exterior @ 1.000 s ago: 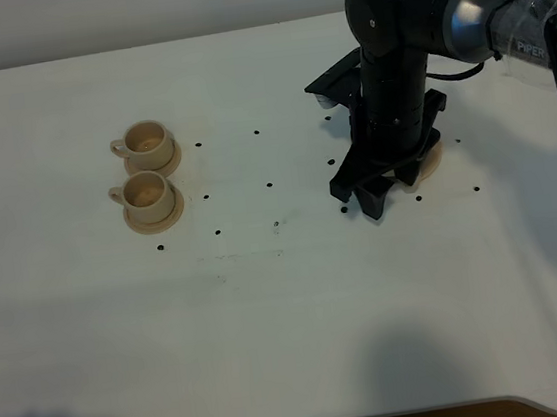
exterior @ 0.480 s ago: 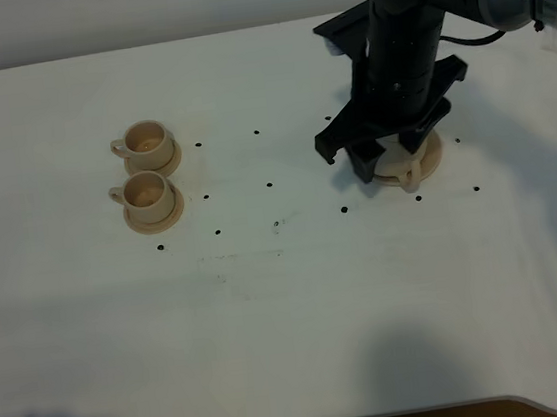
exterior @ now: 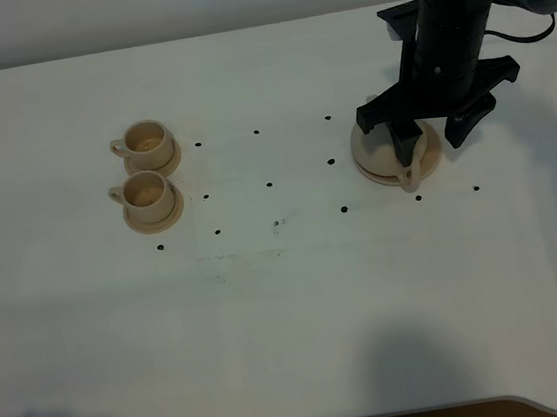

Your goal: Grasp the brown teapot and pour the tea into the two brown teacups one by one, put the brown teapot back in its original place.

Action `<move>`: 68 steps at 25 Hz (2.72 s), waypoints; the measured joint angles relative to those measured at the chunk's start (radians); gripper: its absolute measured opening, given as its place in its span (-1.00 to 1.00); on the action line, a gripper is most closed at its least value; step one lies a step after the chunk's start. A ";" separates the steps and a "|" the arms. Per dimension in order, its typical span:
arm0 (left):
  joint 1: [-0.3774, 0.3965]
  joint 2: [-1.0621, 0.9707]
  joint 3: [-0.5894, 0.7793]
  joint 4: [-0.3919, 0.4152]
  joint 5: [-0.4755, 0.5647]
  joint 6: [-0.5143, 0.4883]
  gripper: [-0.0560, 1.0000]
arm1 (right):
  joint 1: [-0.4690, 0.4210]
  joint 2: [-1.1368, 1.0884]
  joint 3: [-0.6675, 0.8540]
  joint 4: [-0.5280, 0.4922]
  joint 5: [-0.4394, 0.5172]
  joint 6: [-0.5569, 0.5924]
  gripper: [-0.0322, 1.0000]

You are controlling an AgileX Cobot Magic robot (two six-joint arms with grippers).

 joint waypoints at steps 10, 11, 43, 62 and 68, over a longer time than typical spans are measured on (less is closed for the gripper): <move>0.000 0.000 0.000 0.000 0.000 0.000 -0.02 | -0.001 0.011 0.000 0.051 -0.006 -0.053 0.12; 0.000 0.000 0.000 0.000 0.000 0.000 -0.02 | -0.001 0.011 0.000 0.051 -0.012 -0.053 0.12; 0.000 0.000 0.000 0.000 0.000 0.000 -0.02 | -0.001 0.066 0.000 0.022 -0.087 -0.172 0.10; 0.000 0.000 0.000 0.000 0.000 0.000 -0.02 | -0.001 0.066 0.000 -0.002 -0.081 -0.211 -0.71; 0.000 0.000 0.000 0.000 0.000 0.000 -0.02 | -0.001 0.066 -0.011 -0.005 -0.071 -0.223 -0.71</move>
